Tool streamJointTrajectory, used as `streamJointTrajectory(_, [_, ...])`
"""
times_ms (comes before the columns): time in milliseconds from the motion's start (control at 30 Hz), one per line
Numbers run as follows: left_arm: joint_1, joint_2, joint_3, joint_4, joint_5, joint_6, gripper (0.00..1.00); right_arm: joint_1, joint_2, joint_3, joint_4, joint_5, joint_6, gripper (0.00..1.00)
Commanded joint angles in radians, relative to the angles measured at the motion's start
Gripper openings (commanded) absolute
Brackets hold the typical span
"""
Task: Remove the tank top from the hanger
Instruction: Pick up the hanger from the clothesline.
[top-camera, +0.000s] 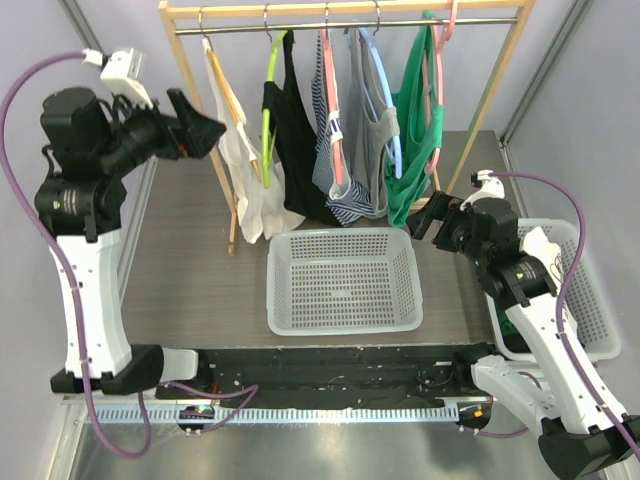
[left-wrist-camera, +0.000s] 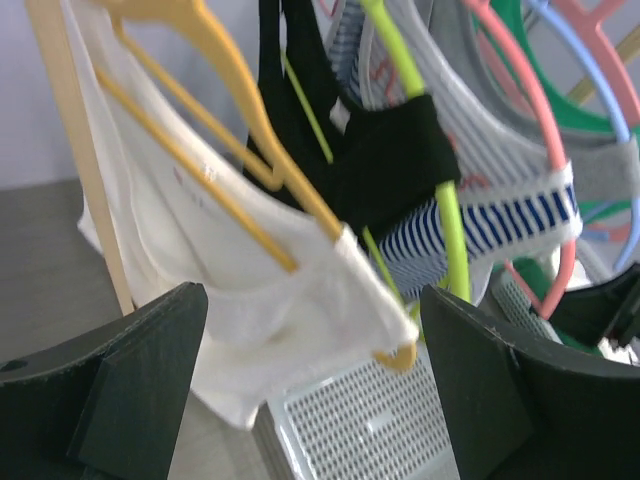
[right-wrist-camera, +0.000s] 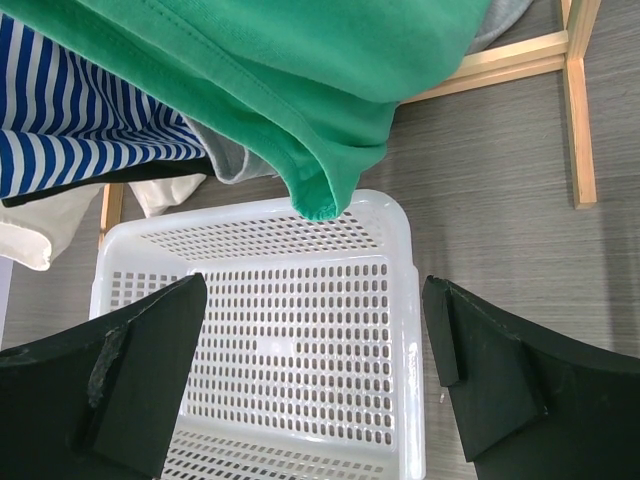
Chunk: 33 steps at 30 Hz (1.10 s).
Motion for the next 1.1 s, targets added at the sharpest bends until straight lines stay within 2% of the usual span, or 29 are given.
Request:
streamJointTrajectory(0, [-0.08, 0.085, 0.143, 0.136, -0.127, -0.038, 0.93, 0.005, -0.033, -0.013, 0.042, 0.005, 0.012, 1.0])
streamJointTrajectory(133, [-0.221, 0.151, 0.201, 0.204, -0.291, -0.017, 0.94, 0.005, -0.047, -0.026, 0.039, 0.007, 0.017, 1.0])
streamJointTrajectory(267, [-0.263, 0.214, 0.248, 0.219, -0.547, -0.011, 0.93, 0.005, -0.053, -0.019, 0.024, 0.015, 0.014, 1.0])
streamJointTrajectory(400, [-0.298, 0.252, 0.261, 0.227, -0.696, 0.019, 0.9, 0.005, -0.067, -0.031, 0.024, 0.025, 0.02, 1.0])
streamJointTrajectory(667, [-0.327, 0.295, 0.232, 0.234, -0.746, 0.028, 0.86, 0.004, -0.071, -0.036, 0.034, 0.005, 0.035, 1.0])
streamJointTrajectory(800, [-0.329, 0.303, 0.205, 0.237, -0.79, 0.048, 0.72, 0.005, -0.079, -0.027, 0.028, 0.004, 0.033, 1.0])
streamJointTrajectory(1067, [-0.337, 0.289, 0.12, 0.236, -0.827, 0.08, 0.69, 0.005, -0.088, -0.025, 0.022, -0.002, 0.035, 1.0])
